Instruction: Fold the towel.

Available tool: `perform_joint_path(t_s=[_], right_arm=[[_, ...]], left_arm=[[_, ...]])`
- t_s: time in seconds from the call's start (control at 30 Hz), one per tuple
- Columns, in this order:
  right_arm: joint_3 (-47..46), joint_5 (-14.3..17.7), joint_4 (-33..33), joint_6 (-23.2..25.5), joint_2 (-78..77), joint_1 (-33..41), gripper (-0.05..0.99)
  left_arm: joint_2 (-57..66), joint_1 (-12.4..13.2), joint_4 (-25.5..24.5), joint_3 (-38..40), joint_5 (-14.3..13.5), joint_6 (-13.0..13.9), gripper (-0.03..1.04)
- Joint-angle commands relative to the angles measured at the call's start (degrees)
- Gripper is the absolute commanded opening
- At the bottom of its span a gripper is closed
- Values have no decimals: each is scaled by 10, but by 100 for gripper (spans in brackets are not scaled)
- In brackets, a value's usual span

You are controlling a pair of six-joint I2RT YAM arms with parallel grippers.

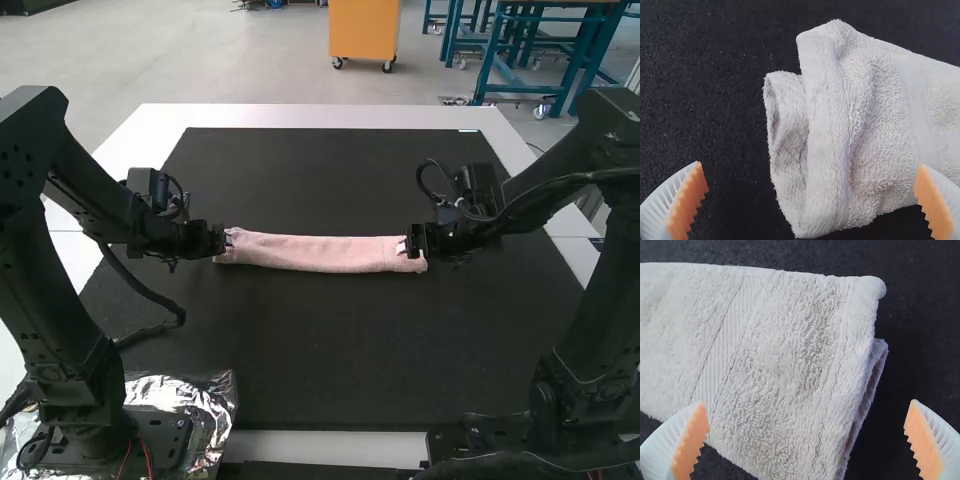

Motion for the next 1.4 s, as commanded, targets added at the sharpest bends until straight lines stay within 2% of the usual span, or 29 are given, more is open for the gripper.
perform_joint_path(t_s=[0.0,0.4,0.5,0.57,0.63,0.83,1.0,1.17,1.37], right_arm=[[9,16,13,9,-17,8,90],[39,25,60,8,58,8,89],[54,25,63,6,83,9,89],[60,24,63,5,94,10,85],[62,23,67,3,101,10,69],[59,-8,74,-3,108,10,-2],[56,-24,67,-1,97,-2,-2],[61,-38,45,3,25,-49,-3],[88,-66,-17,4,-31,-58,-3]], left_arm=[[-10,1,5,17,20,-20,97],[-31,0,10,25,13,-16,97],[-43,-1,26,27,-6,-11,97],[-51,-3,31,27,-13,3,97],[-55,-4,31,30,-21,12,97],[-61,-6,24,39,-23,15,97],[-62,-7,25,41,-23,15,97],[-61,-7,30,45,-23,15,97],[-61,-7,29,60,-24,23,97]])
